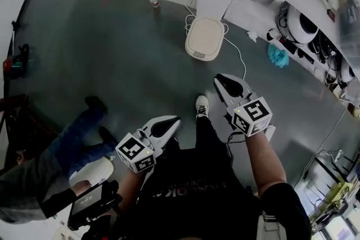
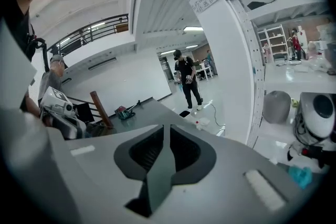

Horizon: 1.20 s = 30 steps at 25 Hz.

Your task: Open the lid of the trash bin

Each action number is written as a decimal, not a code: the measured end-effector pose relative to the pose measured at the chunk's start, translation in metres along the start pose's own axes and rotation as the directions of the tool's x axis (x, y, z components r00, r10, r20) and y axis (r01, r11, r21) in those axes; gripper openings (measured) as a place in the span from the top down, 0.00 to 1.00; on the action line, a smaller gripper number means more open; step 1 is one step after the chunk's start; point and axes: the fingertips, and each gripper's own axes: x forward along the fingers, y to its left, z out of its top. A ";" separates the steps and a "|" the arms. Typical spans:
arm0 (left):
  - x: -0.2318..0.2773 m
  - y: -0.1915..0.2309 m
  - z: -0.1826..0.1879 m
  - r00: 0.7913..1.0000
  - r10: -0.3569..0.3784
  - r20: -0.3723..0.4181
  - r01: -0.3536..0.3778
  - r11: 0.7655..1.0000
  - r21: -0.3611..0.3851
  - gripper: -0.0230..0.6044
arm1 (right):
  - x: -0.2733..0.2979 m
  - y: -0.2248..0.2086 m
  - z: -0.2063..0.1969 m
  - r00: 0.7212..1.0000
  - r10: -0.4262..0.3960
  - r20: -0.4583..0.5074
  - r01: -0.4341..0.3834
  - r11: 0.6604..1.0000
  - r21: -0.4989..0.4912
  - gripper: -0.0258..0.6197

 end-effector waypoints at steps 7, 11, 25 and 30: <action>0.000 0.028 -0.032 0.998 0.057 -0.028 -0.059 0.995 -0.076 0.96 | 0.061 -0.053 -0.048 0.989 -0.096 -0.114 0.069 0.972 -0.225 0.85; -0.007 0.035 -0.058 0.995 0.086 -0.053 -0.093 0.987 -0.131 0.96 | 0.105 -0.077 -0.103 0.963 -0.140 -0.229 0.057 0.940 -0.335 0.79; -0.014 0.068 -0.151 0.987 0.125 -0.099 -0.148 0.951 -0.273 0.96 | 0.245 -0.173 -0.287 0.763 -0.359 -0.538 -0.061 0.788 -0.613 0.75; -0.019 0.090 -0.172 0.983 0.149 -0.109 -0.176 0.931 -0.320 0.96 | 0.277 -0.193 -0.327 0.700 -0.412 -0.583 -0.096 0.755 -0.649 0.73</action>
